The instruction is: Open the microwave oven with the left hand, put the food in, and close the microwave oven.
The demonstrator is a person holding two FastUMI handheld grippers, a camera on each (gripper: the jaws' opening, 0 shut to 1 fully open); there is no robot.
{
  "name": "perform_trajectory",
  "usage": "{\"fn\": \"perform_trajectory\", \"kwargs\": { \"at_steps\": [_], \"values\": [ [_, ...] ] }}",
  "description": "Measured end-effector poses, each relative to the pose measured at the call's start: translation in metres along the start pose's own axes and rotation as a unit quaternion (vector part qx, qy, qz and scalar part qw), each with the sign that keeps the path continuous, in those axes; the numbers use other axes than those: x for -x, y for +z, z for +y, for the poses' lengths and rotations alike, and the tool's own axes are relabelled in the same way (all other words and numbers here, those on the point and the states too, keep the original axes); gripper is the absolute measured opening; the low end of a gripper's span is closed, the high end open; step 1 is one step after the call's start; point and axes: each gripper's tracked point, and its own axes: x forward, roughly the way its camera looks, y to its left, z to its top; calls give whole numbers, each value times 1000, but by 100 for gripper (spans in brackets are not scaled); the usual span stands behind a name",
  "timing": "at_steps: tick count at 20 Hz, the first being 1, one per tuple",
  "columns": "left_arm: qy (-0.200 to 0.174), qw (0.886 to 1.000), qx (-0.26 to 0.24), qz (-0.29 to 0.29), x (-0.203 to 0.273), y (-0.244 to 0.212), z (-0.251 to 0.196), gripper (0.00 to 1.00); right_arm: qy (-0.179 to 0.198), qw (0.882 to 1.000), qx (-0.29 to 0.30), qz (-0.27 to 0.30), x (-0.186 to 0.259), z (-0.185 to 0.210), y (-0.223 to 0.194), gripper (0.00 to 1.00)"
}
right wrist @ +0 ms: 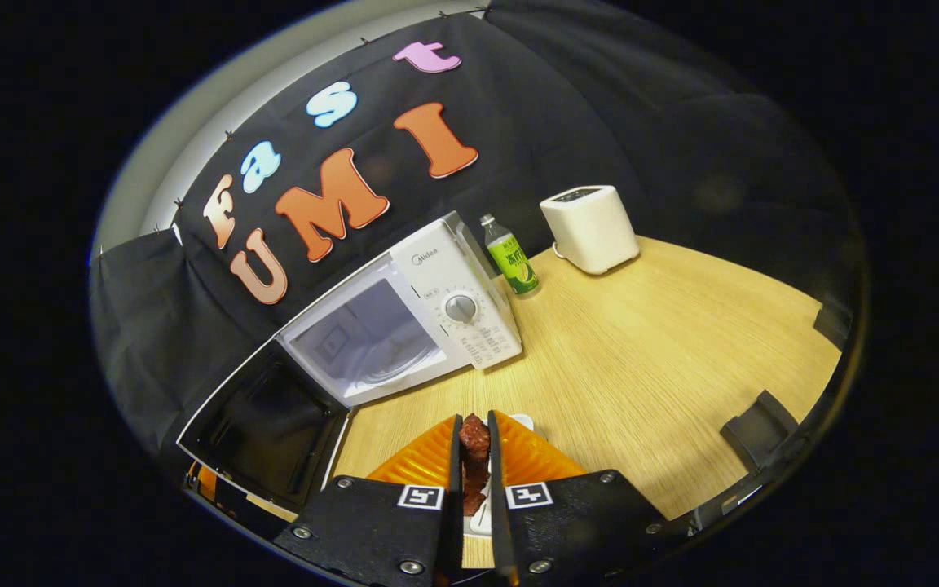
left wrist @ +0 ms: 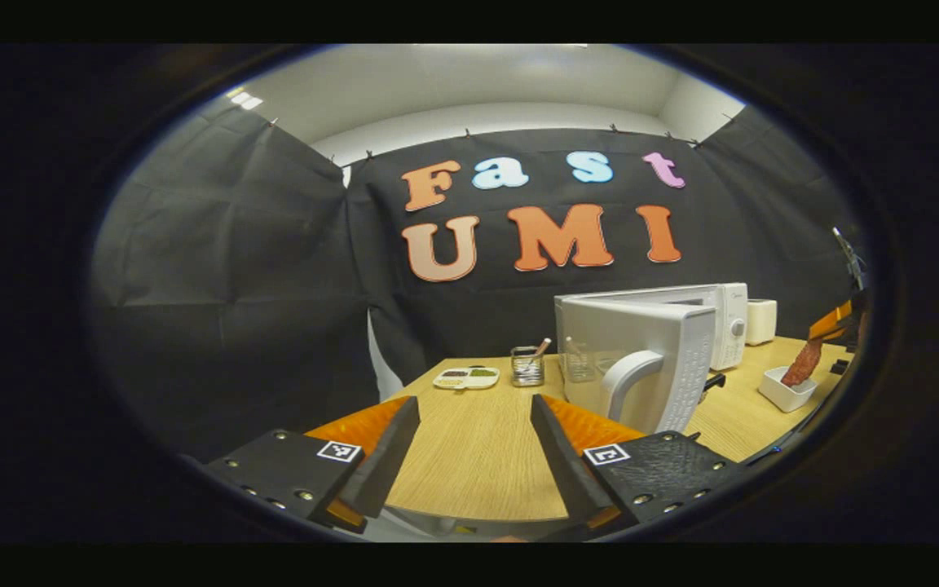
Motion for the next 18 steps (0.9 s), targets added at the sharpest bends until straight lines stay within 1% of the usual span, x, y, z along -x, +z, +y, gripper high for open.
{"fn": "perform_trajectory", "kwargs": {
  "at_steps": [1,4,5,7,13,15,18],
  "values": [
    [0,1000,-2,2,-1,0,0,83,4,1000,5,-7,0,8,7,13],
    [3,1000,-7,8,-7,-2,0,84,25,999,10,-23,-10,38,26,13],
    [3,1000,-4,9,-8,-1,1,86,30,999,14,-29,-15,47,31,13],
    [3,1000,3,11,-7,-3,4,86,39,998,22,-42,-26,69,42,13],
    [-6,1000,16,16,-13,-10,5,86,67,994,9,-89,-75,138,66,13],
    [-2,1000,17,16,-15,-13,11,86,68,992,-2,-103,-96,154,72,13],
    [0,999,31,20,-19,-19,17,86,53,992,-28,-115,-133,165,73,13]
  ]
}}
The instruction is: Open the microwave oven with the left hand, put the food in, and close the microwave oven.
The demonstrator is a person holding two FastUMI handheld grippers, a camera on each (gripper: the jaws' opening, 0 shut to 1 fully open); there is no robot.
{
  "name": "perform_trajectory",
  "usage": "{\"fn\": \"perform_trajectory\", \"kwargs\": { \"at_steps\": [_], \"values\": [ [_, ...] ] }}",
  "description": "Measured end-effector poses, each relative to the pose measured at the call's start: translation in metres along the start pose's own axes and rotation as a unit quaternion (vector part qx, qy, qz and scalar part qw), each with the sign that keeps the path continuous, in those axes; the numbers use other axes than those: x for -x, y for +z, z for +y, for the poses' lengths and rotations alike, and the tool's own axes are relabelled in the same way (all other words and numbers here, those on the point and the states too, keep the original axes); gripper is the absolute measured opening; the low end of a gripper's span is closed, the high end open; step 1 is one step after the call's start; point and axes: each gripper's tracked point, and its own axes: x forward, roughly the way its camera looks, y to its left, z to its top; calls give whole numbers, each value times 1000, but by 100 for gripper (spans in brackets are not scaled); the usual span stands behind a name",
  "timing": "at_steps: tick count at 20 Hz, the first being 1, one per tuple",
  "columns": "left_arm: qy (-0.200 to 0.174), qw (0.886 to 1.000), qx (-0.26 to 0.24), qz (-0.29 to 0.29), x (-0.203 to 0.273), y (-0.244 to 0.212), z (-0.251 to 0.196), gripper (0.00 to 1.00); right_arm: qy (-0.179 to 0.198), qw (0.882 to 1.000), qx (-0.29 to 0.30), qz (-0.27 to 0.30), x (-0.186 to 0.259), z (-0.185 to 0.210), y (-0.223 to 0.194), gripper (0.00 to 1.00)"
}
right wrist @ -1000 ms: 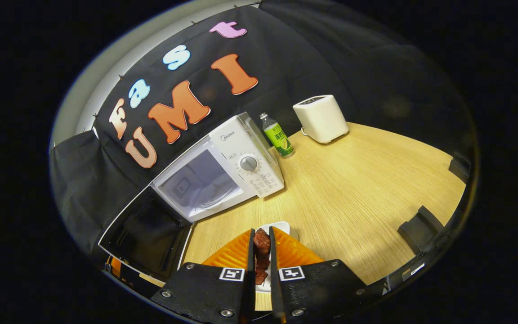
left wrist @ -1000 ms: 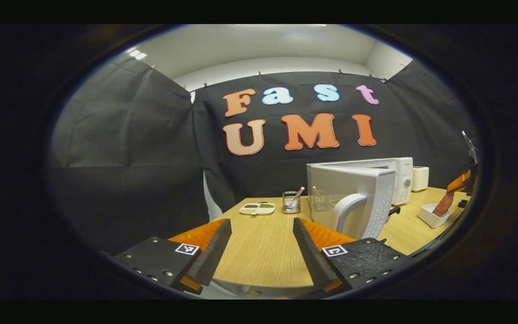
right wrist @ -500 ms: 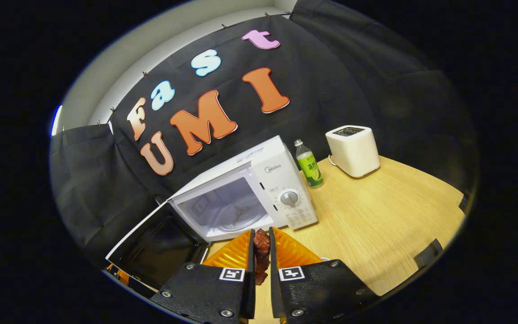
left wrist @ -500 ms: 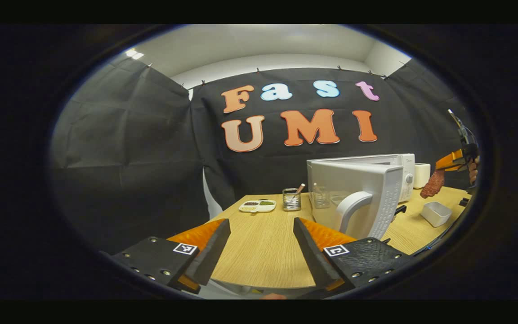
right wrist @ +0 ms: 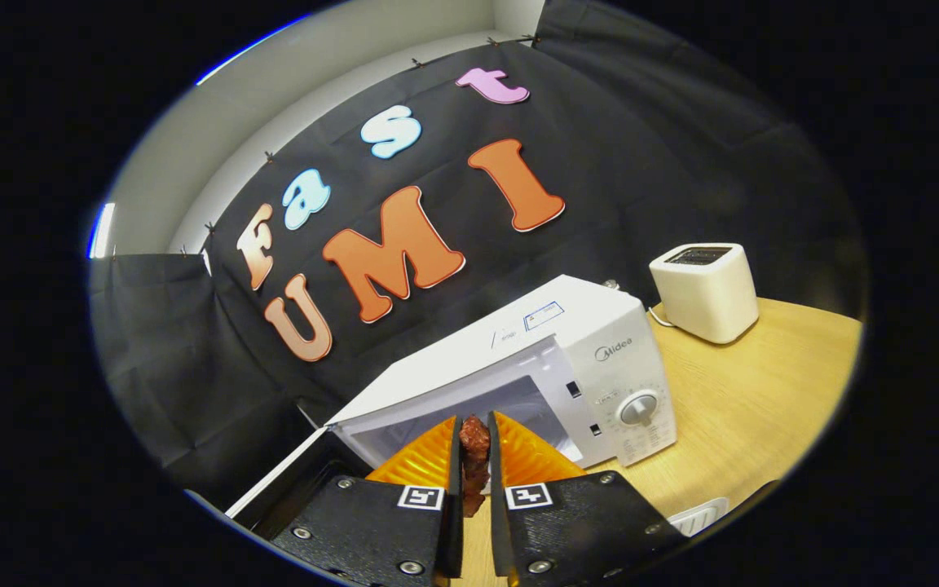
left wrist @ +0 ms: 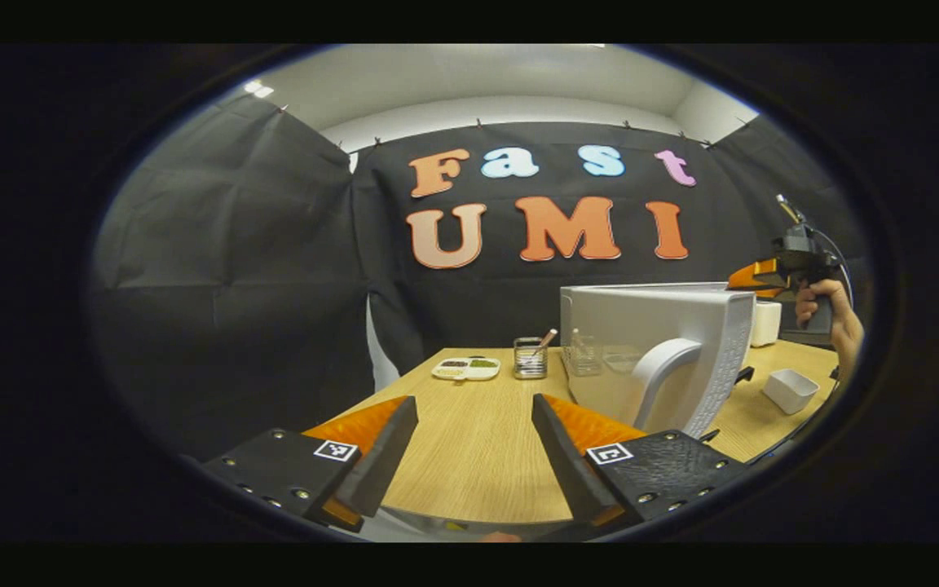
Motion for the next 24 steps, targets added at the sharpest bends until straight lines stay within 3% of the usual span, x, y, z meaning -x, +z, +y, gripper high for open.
{"fn": "perform_trajectory", "kwargs": {
  "at_steps": [11,17,24],
  "values": [
    [11,1000,23,16,-13,-19,22,86,-82,994,-70,-15,-107,-15,-55,13],
    [23,999,27,22,-13,-24,34,86,-96,991,-89,-9,-138,-13,-97,13],
    [29,999,22,32,-10,-28,37,86,-113,984,-132,-39,-169,-13,-111,14]
  ]
}}
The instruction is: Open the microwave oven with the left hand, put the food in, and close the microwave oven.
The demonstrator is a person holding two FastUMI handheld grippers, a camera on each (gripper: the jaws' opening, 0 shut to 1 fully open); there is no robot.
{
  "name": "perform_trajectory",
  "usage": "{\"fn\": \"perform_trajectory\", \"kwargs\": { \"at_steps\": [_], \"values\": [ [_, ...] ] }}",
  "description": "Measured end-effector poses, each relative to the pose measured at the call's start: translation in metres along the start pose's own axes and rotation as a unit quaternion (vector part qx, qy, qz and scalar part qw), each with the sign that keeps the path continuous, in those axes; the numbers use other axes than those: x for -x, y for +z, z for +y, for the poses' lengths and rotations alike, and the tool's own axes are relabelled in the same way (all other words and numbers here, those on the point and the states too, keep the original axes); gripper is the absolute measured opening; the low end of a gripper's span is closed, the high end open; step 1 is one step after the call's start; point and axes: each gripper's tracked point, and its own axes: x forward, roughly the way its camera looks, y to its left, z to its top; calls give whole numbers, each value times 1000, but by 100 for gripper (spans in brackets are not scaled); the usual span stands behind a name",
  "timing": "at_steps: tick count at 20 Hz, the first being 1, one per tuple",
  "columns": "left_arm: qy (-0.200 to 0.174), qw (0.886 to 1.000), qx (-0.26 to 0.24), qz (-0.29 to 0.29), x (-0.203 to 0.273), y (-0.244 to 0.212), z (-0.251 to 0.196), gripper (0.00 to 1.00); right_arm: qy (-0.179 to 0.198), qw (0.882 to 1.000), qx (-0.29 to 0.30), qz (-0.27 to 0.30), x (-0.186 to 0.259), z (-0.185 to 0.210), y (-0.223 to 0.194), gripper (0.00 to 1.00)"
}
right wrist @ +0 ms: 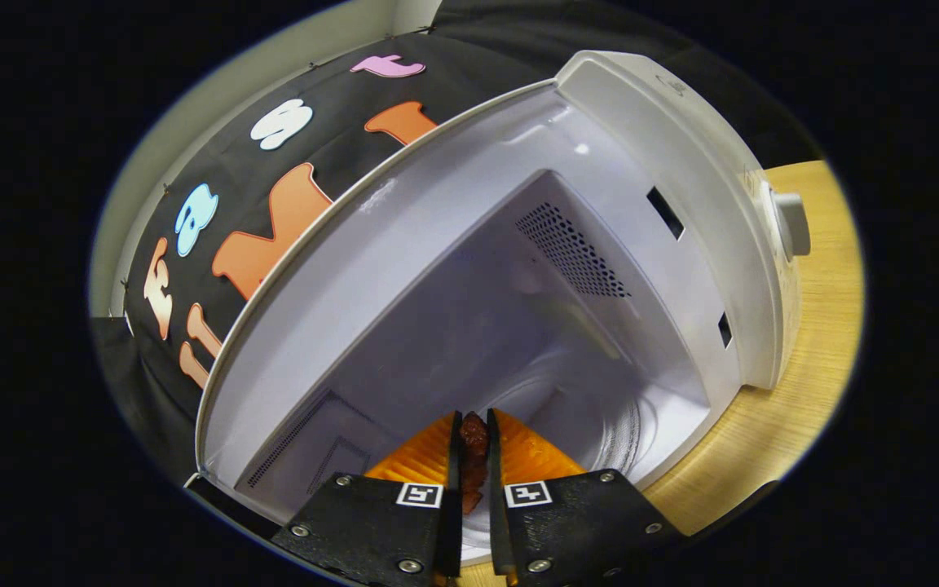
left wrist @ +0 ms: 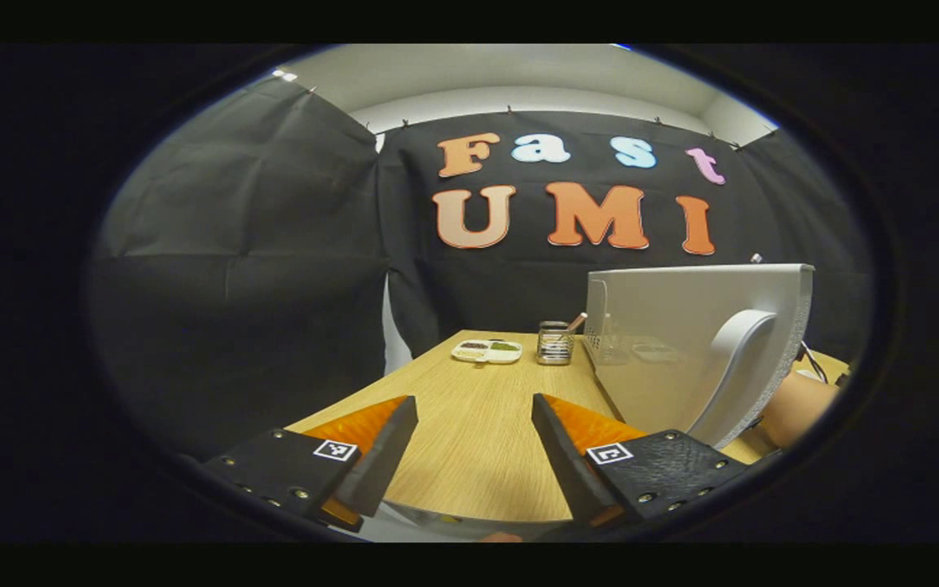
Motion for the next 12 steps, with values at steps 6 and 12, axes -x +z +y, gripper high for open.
{"fn": "perform_trajectory", "kwargs": {
  "at_steps": [6,12],
  "values": [
    [3,1000,4,7,10,-3,2,86,-24,1000,-12,-13,-24,-2,-18,16],
    [6,1000,10,9,13,-2,0,86,-37,998,37,35,-22,-12,-43,30]
  ]
}}
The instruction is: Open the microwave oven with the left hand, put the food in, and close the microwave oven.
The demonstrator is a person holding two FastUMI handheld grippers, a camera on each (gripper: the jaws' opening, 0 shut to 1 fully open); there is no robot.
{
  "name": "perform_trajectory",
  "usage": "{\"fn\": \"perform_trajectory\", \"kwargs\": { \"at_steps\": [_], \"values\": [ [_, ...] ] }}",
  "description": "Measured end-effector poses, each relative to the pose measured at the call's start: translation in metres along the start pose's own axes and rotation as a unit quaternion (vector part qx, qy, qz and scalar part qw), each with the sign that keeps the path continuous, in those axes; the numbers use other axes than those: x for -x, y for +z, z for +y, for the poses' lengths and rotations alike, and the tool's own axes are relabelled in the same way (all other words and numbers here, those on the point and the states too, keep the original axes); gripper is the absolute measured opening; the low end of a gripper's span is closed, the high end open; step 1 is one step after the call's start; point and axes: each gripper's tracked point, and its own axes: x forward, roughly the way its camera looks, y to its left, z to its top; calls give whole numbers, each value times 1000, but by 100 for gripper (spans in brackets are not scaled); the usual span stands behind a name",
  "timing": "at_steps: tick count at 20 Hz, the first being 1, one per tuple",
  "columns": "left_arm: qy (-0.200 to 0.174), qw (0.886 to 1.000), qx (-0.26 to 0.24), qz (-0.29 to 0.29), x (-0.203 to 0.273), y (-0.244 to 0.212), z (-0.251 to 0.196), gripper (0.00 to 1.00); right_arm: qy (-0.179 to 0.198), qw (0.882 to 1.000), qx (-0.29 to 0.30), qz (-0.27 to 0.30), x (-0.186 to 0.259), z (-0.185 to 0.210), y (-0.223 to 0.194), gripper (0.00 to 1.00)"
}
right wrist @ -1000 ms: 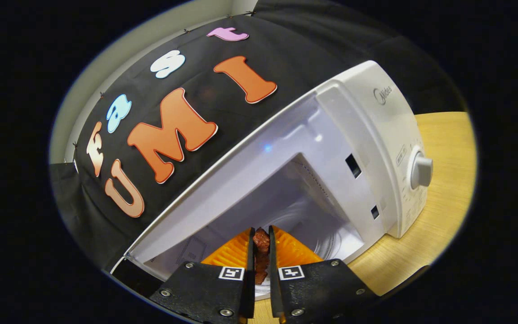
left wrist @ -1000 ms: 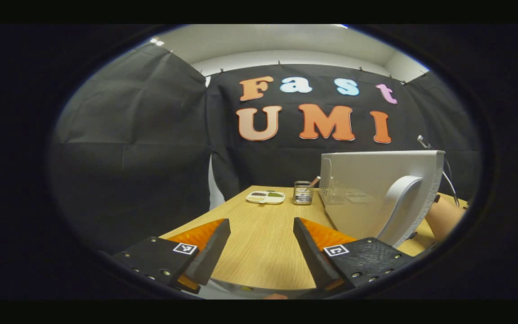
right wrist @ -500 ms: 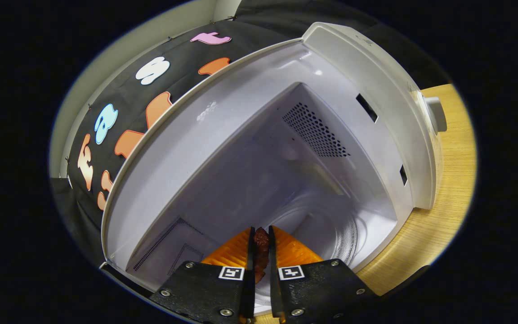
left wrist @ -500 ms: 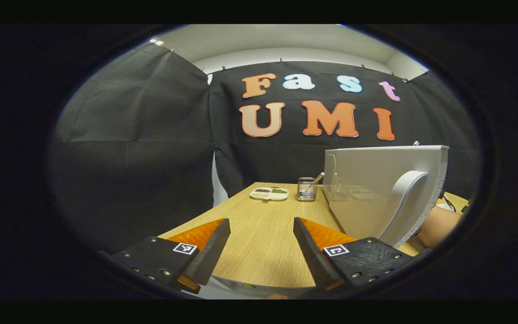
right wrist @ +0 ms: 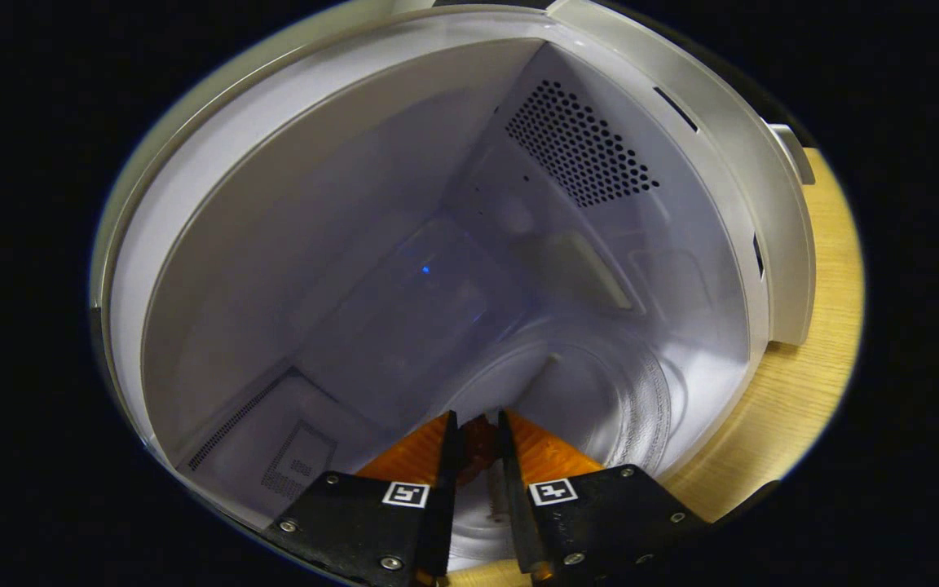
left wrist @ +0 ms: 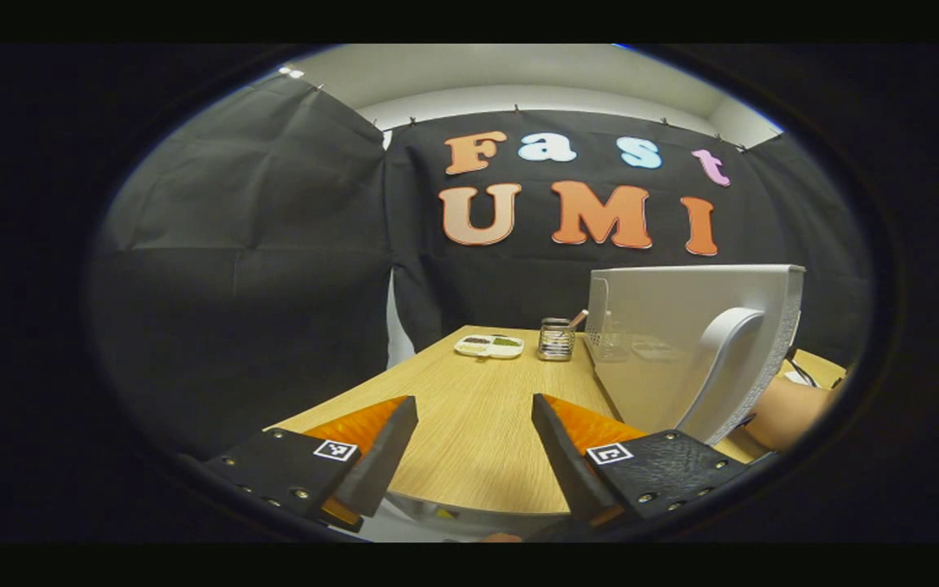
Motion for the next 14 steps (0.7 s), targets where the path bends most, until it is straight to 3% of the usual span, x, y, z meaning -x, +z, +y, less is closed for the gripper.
{"fn": "perform_trajectory", "kwargs": {
  "at_steps": [2,3,4,5,7,14],
  "values": [
    [-1,1000,-1,0,-1,2,-3,86,11,999,36,-6,7,3,7,37],
    [1,1000,-3,0,-1,3,-5,86,21,998,53,-13,14,8,12,34],
    [1,1000,-5,1,-2,3,-7,86,28,997,71,-20,19,10,18,49],
    [-1,1000,-6,1,-3,5,-11,86,30,995,88,-27,25,9,24,56],
    [-10,1000,-8,2,-3,6,-22,86,43,992,114,-34,39,10,31,60],
    [-32,999,-22,-3,-3,19,-54,86,82,994,69,-7,93,-8,46,69]
  ]
}}
